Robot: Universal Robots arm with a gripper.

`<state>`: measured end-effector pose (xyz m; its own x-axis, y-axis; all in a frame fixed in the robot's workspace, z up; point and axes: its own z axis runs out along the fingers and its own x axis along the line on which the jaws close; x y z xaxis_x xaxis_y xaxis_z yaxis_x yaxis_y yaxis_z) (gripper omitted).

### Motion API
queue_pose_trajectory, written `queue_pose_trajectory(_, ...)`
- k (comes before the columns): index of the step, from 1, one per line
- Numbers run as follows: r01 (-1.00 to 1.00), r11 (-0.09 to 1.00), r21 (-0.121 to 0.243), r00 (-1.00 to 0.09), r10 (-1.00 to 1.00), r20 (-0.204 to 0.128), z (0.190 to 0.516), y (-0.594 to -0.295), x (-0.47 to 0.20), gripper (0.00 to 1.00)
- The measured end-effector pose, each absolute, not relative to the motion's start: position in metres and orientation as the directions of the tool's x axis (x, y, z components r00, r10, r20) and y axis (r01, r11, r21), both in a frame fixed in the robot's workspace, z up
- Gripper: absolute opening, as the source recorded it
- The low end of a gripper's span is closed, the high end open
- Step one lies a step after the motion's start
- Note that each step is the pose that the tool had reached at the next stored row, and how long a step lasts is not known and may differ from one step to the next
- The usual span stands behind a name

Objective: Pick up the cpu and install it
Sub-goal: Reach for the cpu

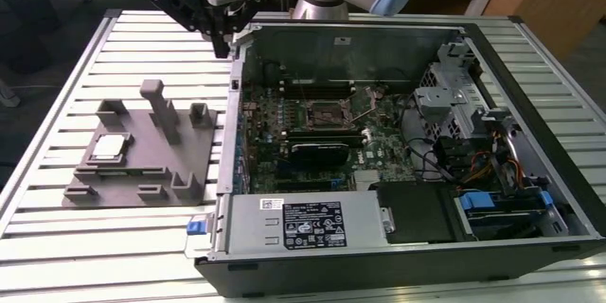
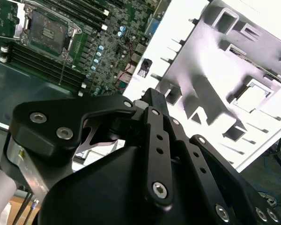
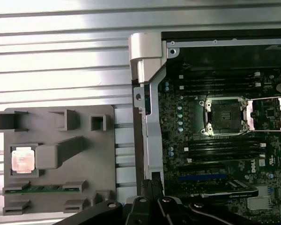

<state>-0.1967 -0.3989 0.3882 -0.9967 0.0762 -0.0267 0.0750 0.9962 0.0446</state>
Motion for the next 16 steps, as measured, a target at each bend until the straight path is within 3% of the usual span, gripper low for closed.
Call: queue_pose_trajectory(16,0.075,0.996,0.045,-0.997,0.076,-0.027,0.385,-0.399,-0.231,0.11)
